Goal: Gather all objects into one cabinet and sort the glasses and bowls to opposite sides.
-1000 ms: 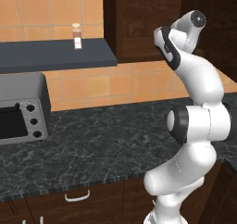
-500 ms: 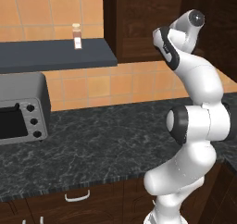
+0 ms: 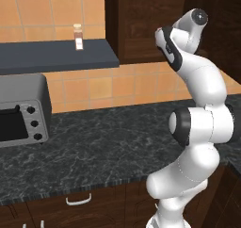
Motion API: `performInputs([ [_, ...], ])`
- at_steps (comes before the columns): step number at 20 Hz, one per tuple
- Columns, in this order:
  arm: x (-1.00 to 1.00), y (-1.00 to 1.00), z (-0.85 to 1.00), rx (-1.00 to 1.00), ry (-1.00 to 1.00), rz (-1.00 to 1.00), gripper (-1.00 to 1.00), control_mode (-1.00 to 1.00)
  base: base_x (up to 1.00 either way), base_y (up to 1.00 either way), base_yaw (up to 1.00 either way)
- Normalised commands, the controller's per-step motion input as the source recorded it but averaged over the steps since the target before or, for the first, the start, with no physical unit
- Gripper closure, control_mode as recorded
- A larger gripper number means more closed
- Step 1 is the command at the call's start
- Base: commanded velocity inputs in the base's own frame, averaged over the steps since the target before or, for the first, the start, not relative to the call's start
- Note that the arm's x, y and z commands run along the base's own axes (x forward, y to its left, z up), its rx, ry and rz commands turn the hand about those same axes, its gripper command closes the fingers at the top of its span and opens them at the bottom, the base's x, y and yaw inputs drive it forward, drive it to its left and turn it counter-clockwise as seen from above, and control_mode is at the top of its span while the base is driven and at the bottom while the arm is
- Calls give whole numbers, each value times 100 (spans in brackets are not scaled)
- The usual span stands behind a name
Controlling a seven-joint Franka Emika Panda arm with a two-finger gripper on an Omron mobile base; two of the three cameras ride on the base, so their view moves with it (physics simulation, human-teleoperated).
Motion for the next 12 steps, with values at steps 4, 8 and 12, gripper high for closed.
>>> performInputs([
  [4,0,0,0,0,1,0,100,-100,0,0,0],
  [8,-3,0,0,0,0,0,100,-100,0,0,0],
  [12,-35,12,0,-3,0,0,100,-100,0,0,0],
])
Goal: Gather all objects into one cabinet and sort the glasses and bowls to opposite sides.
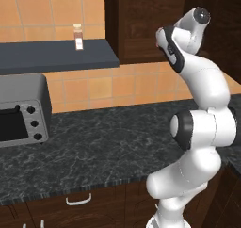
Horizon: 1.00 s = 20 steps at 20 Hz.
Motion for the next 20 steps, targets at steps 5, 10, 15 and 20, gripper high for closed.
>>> performInputs([
  [5,-34,17,4,-5,0,0,100,-100,0,0,0],
  [10,-19,5,3,-2,-1,0,100,-100,0,0,0],
  [15,-30,4,7,-2,-2,0,100,-100,0,0,0],
  [20,-74,0,20,-1,-7,0,100,-100,0,0,0],
])
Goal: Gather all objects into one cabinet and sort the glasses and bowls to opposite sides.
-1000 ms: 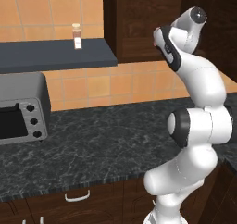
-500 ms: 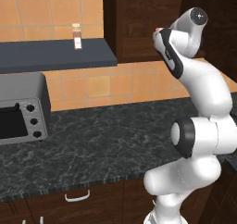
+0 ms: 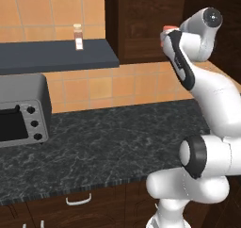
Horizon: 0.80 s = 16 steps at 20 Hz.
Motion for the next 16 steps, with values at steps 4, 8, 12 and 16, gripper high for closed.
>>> performInputs([
  [4,-92,6,24,0,-3,-2,100,-100,0,0,0],
  [8,-100,17,28,-2,-1,-1,100,-100,0,0,0],
  [12,-84,41,24,-4,0,0,100,-100,0,0,0],
  [16,-76,29,0,-1,0,0,100,-100,0,0,0],
])
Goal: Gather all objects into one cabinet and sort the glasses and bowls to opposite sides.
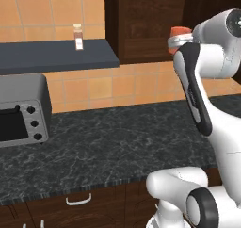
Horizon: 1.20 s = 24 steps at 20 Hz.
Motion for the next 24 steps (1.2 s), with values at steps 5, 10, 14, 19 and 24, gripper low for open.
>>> performInputs([
  [5,-94,4,-10,0,0,0,100,-100,0,0,0],
  [10,-85,4,-16,0,1,0,100,-100,0,0,0],
  [14,-58,8,-15,0,1,0,100,-100,0,0,0],
  [19,-26,3,-10,0,0,0,100,-100,0,0,0],
  [24,-34,7,-16,0,0,0,100,-100,0,0,0],
])
